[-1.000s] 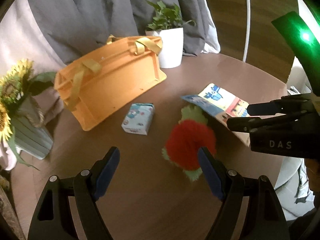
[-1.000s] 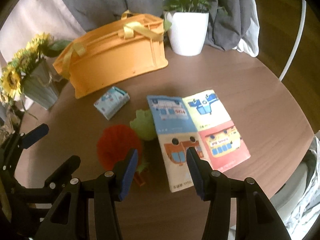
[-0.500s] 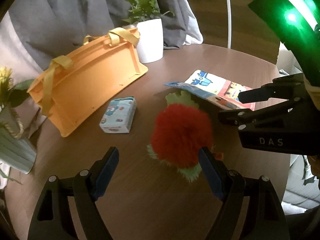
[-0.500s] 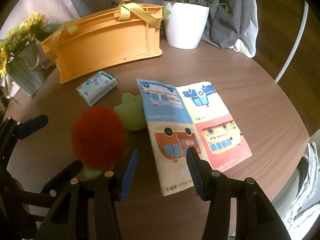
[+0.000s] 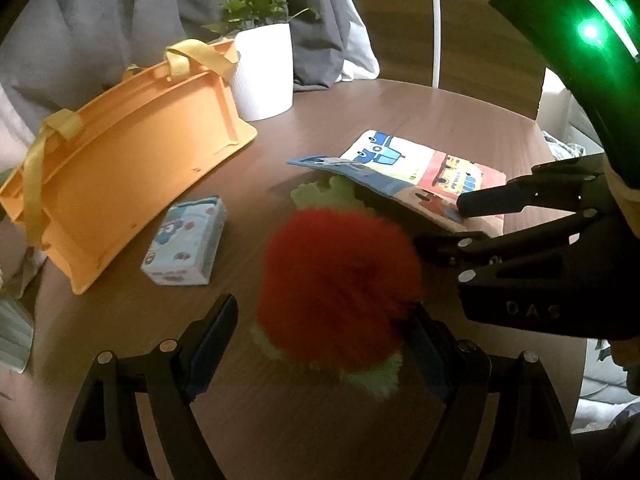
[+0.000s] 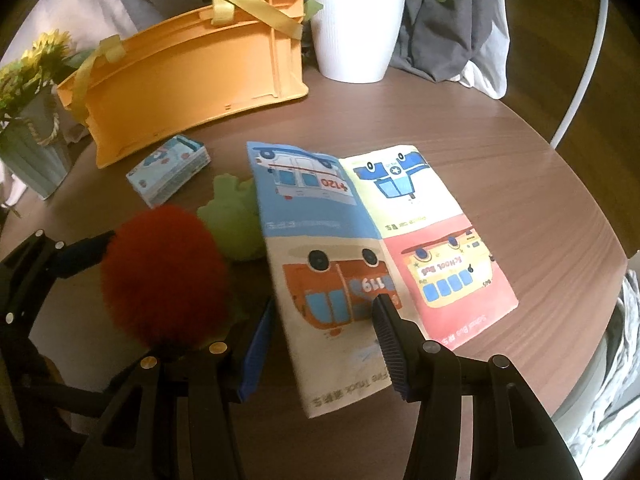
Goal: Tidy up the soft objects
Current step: 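Close left gripper on the red pompom while right gripper pinches the picture book edge, then lift the pompom in left gripper while right gripper lifts the book upright toward the crate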
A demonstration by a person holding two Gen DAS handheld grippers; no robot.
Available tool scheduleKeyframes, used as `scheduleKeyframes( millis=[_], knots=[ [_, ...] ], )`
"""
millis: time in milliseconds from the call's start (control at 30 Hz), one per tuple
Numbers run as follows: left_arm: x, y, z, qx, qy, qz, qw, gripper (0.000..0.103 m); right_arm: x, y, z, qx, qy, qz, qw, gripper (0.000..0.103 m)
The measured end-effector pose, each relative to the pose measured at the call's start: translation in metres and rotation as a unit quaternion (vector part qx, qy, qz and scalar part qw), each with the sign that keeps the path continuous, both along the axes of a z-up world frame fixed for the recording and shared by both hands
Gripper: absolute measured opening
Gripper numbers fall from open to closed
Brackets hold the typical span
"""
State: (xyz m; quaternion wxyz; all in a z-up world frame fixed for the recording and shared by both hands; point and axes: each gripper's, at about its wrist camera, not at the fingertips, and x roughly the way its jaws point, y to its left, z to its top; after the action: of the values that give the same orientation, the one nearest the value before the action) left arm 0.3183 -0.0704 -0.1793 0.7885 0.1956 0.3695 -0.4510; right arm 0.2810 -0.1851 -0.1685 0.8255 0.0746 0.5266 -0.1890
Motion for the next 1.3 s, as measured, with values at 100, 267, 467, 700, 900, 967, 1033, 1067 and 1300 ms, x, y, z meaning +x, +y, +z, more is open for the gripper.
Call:
scheduleKeyframes(
  millis=[100,267,467,700,900,967,1033,1067,1300],
  knots=[
    [0.005,-0.005,-0.004,-0.004,0.019,0.001,0.9998,0.082,0.001,-0.005,-0.003,0.003,-0.002,-0.003,1.0,0.052],
    [0.011,-0.008,-0.007,-0.018,0.038,0.01,0.9991,0.08,0.002,-0.008,-0.004,0.006,-0.014,0.001,1.0,0.05],
    [0.013,-0.012,-0.01,-0.018,0.055,0.018,0.9981,0.062,-0.001,-0.011,-0.004,0.017,-0.021,0.006,1.0,0.027],
    [0.007,-0.011,-0.01,-0.019,0.065,0.04,0.9969,0.044,-0.006,-0.015,0.0,0.035,-0.029,-0.002,0.999,0.008],
    [0.0,-0.008,0.004,-0.032,0.068,0.063,0.9951,0.036,-0.011,-0.018,0.012,0.034,-0.051,-0.002,0.998,0.005],
    [-0.003,-0.006,0.012,-0.041,0.067,0.074,0.9942,0.035,-0.013,-0.021,0.018,0.037,-0.06,-0.003,0.998,0.004],
    [-0.004,-0.006,0.019,-0.048,0.068,0.083,0.9931,0.035,-0.015,-0.023,0.023,0.037,-0.067,-0.005,0.997,0.004],
    [-0.004,-0.005,0.023,-0.052,0.07,0.089,0.9923,0.035,-0.016,-0.024,0.027,0.037,-0.072,-0.006,0.997,0.003],
    [0.002,-0.008,0.05,-0.072,0.068,0.112,0.9887,0.035,-0.017,-0.029,0.047,0.04,-0.097,-0.007,0.994,0.003]
  ],
)
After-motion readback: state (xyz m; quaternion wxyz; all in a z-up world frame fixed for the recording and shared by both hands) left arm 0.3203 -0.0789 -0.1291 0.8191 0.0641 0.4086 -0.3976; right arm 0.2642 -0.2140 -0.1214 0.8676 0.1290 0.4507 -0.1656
